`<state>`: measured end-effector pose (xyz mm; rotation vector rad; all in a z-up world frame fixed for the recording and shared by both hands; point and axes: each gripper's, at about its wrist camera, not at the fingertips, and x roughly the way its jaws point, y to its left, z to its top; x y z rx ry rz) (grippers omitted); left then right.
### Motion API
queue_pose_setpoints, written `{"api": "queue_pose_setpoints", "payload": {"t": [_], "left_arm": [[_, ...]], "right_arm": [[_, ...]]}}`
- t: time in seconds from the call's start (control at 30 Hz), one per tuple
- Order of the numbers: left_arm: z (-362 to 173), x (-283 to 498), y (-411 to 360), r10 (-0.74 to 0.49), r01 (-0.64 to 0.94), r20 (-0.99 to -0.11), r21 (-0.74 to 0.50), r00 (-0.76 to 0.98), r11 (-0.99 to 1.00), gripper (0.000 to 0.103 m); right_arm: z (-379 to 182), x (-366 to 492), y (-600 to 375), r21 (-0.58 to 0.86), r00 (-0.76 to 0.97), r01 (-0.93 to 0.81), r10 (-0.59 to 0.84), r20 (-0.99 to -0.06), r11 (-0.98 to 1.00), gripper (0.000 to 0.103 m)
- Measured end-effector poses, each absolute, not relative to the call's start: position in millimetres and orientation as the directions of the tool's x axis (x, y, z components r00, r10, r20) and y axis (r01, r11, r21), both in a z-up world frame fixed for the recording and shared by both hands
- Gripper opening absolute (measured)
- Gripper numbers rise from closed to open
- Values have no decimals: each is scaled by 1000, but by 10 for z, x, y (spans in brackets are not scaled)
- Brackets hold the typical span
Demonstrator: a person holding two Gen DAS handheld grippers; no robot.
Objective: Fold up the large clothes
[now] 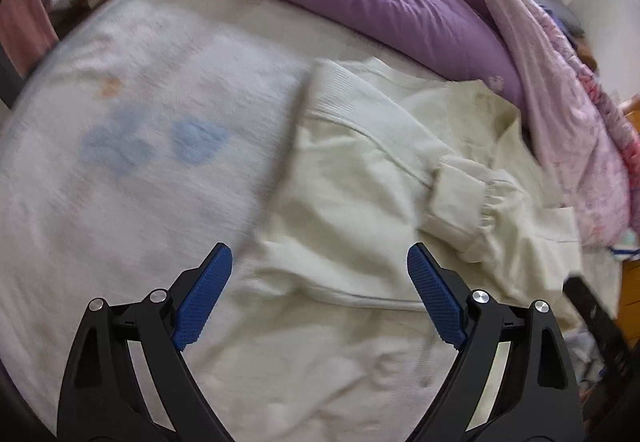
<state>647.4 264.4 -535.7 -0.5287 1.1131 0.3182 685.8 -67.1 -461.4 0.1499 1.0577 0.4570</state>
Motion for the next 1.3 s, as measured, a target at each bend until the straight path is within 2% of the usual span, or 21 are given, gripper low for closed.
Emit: {"api": "queue_pose_setpoints", "payload": {"t": [0.23,0.33,0.47,0.5,0.57,0.6,0.63,0.73,0.87,0.97,1.0,1.07,1.1,1.17,1.23,1.3], "left_arm": [[-5657,7114,1909,-142,-418,-904,-320,403,850,89],[-5780,7332,1683,-82,-426,-917,-260,391,867,89],[-6077,7544,1525,-86,-410,-936,-231,341,882,88],[-6128,7558,1519,-83,-406,-936,-227,341,885,84],[-6131,7576,1464,-69,-375,-925,-218,373,901,50],[-6077,7572,1429,-74,-339,-914,-223,400,914,29],[-6028,7566,1407,-86,-320,-909,-231,407,919,18],[-5693,7408,1471,-49,-319,-876,-226,481,920,17],[-5272,7079,1876,53,-372,-831,-190,554,908,17],[-5403,7008,2185,86,-418,-865,-150,494,896,20],[-5483,7034,2217,80,-424,-882,-143,465,894,25],[-5732,7084,2315,77,-450,-922,-112,380,886,48],[-5787,7070,2345,78,-453,-923,-110,377,885,54],[-5854,7005,2423,112,-467,-927,-74,359,881,79],[-5876,6965,2451,134,-481,-925,-59,357,875,81],[-6004,6974,2494,123,-483,-943,-44,309,875,86]], "right_arm": [[-4683,6790,-1966,227,512,-75,233,-827,971,54],[-4822,6796,-2457,205,510,23,165,-844,979,54],[-5001,6774,-2889,220,496,110,138,-857,969,55],[-5037,6761,-2991,224,495,131,131,-859,966,56],[-5094,6720,-3143,239,487,166,131,-863,957,57],[-5123,6703,-3207,244,484,183,129,-866,952,57],[-5147,6697,-3242,243,478,194,124,-869,950,57],[-5168,6718,-3233,250,473,188,135,-871,950,57],[-5113,6823,-3036,270,489,124,178,-854,955,58],[-5111,6971,-2773,282,484,64,217,-848,957,58],[-5127,7030,-2665,279,479,41,226,-848,959,58],[-5192,7140,-2467,278,462,-10,251,-851,960,58],[-5234,7184,-2385,283,451,-35,267,-852,959,58],[-5411,7305,-2197,275,398,-78,283,-872,958,51],[-5623,7397,-2088,234,339,-96,253,-906,967,50],[-5808,7450,-2091,235,298,-75,246,-922,969,50]]}}
